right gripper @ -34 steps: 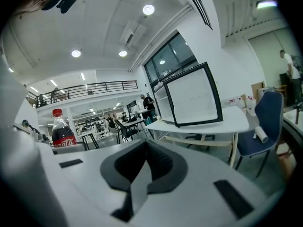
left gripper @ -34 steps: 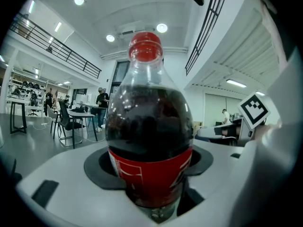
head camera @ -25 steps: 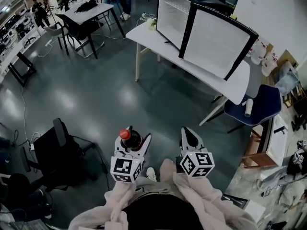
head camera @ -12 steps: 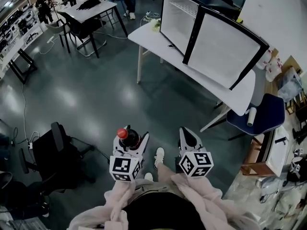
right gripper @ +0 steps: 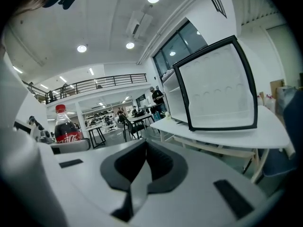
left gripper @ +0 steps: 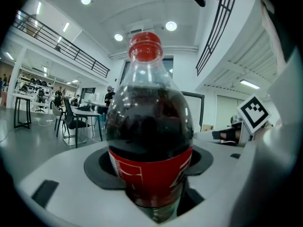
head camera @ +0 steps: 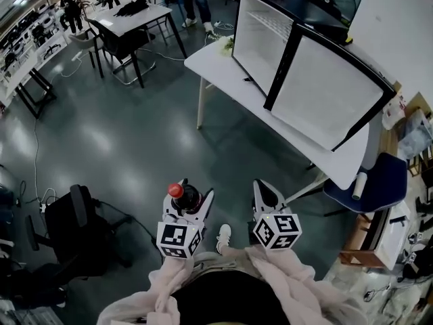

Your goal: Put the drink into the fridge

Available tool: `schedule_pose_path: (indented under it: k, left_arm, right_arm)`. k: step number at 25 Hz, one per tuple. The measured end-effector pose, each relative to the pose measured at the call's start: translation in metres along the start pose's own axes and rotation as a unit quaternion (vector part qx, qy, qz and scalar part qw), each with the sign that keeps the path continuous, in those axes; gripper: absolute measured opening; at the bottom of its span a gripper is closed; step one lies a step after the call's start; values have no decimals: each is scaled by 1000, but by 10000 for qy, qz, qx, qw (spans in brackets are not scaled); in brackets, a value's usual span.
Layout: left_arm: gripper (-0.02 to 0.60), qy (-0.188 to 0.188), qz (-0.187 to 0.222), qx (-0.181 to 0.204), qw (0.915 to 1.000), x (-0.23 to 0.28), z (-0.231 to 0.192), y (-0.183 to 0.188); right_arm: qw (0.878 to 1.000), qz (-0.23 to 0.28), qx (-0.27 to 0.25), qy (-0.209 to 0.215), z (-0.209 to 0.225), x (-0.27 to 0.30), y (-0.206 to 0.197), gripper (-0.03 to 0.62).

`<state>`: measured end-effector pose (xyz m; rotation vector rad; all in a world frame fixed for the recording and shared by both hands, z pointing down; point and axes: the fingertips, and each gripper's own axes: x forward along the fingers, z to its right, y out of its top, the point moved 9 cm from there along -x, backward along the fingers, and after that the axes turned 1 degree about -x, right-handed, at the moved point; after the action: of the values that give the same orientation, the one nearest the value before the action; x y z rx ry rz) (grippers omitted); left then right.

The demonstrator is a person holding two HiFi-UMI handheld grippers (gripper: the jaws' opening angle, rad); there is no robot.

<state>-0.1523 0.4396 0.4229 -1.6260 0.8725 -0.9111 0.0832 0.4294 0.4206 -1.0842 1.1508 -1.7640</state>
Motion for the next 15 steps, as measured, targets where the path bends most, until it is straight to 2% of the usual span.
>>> schedule_pose_path:
  k: [15]
  left_arm:
    - [319,500,104,-120,9986,64,-18,10]
  right_arm:
    - [9997,-78,-27,228,44,64,22,11]
